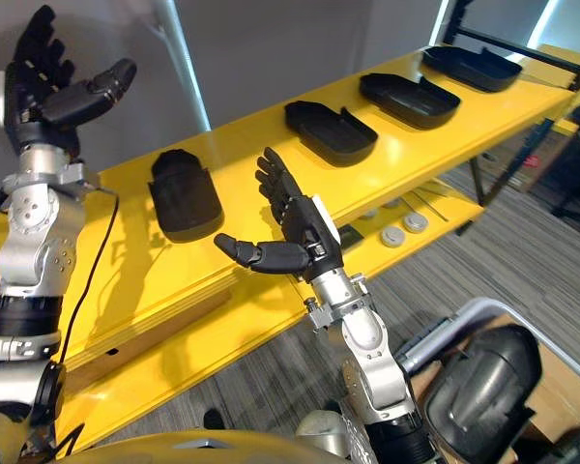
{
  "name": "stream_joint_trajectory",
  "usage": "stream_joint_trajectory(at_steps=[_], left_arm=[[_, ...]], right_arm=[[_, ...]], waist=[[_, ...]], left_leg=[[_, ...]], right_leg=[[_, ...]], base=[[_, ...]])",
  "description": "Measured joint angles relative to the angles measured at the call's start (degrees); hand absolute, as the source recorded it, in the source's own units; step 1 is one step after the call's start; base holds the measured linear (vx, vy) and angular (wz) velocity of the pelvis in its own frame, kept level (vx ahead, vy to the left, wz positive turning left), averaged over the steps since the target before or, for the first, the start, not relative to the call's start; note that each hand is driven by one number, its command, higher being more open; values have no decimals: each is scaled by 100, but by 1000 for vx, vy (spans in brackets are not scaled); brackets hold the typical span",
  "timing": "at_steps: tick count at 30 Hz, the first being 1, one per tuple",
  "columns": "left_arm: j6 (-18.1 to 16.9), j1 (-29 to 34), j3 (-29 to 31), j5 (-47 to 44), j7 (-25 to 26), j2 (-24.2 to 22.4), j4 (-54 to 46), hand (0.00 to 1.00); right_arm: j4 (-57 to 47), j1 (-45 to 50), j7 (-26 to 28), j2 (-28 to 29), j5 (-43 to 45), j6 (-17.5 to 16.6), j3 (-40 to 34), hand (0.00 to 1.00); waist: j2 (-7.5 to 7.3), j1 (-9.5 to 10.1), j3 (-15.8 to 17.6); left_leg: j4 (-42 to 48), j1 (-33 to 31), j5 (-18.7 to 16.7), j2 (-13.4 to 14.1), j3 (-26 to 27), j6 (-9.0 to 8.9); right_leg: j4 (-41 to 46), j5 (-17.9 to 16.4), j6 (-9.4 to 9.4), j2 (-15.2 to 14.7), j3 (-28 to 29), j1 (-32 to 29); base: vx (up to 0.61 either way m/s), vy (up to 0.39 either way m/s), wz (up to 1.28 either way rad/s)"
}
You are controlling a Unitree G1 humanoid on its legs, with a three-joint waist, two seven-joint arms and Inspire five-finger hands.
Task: Walk over and take three plastic housings, then place them on the shelf
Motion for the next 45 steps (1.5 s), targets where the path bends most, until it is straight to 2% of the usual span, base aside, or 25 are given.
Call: stream_joint_trajectory(at_steps=[1,3,5,7,10,13,16,21,28,31,34,45], left_arm=[[-60,200,70,15,-51,-4,-154,100],[-270,1050,300,24,-186,-142,-733,100],[-521,1845,403,212,-236,-603,-1159,100],[-802,2882,420,399,-239,-1398,-1516,100],[-912,3577,420,406,-250,-1925,-1529,100],[-934,3934,385,637,-327,-2153,-1637,100],[-1054,4270,281,637,-597,-2182,-1902,100],[-1312,4544,182,614,-872,-2348,-1992,100],[-1315,4834,-252,351,-1102,-2374,-1994,100],[-1314,4853,-667,274,-1141,-2371,-1993,100],[-1314,4851,-892,173,-1219,-2370,-1967,100],[-1312,4848,-1204,-44,-1276,-2353,-1452,100]], right_arm=[[22,-15,-2,1,6,28,56,100],[257,-161,-3,31,58,126,238,100],[521,-301,6,90,126,374,397,100],[1124,-549,-7,274,123,626,616,100],[1626,-801,-92,466,123,736,752,100],[1974,-1180,-207,610,139,741,836,100],[2145,-1591,-391,731,139,741,975,100],[2557,-1989,-895,1043,138,742,1102,100],[3530,-2143,-2258,1443,68,854,1169,100],[3796,-2293,-3019,1494,-360,819,1138,100],[4026,-2494,-3453,1548,-545,801,970,100],[4163,-2514,-3591,1574,-811,593,845,100]], waist=[[-4,53,-36],[-55,233,-122],[-140,388,-224],[-264,676,-294],[-269,871,-297],[-272,1035,-299],[-272,1105,-300],[-270,1278,-302],[-269,1362,-301],[-256,1381,-294],[-230,1370,-286],[-184,1315,-258]], left_leg=[[0,-33,7,-9,-58,4],[1,-100,12,-47,-248,10],[1,-162,18,-86,-418,14],[1,-218,57,-130,-692,6],[-1,-222,65,-190,-911,11],[-2,-328,100,-207,-1110,-13],[-3,-414,150,-230,-1269,-12],[-6,-421,177,-258,-1399,-12],[-7,-548,222,-275,-1524,27],[-6,-555,250,-270,-1525,-14],[-6,-611,262,-260,-1522,-10],[-6,-632,250,-255,-1400,6]], right_leg=[[-7,-5,3,-7,-57,6],[-100,-4,17,-26,-263,120],[-175,16,51,-40,-439,213],[-279,12,53,-35,-729,390],[-288,-38,80,-62,-962,551],[-281,-95,54,-52,-1157,581],[-278,-96,54,-45,-1306,593],[-276,-104,62,-46,-1446,677],[-268,-119,79,-34,-1612,666],[-259,-120,79,-32,-1611,650],[-224,-122,76,-32,-1599,572],[-115,-157,54,-82,-1468,420]], base=[[26,-15,48],[55,-15,47],[66,-16,48],[65,-32,58],[21,-21,45],[-28,-20,33],[-34,-19,28],[-9,-9,15],[-9,-5,13],[0,0,0],[0,0,0],[7,-5,-5]])
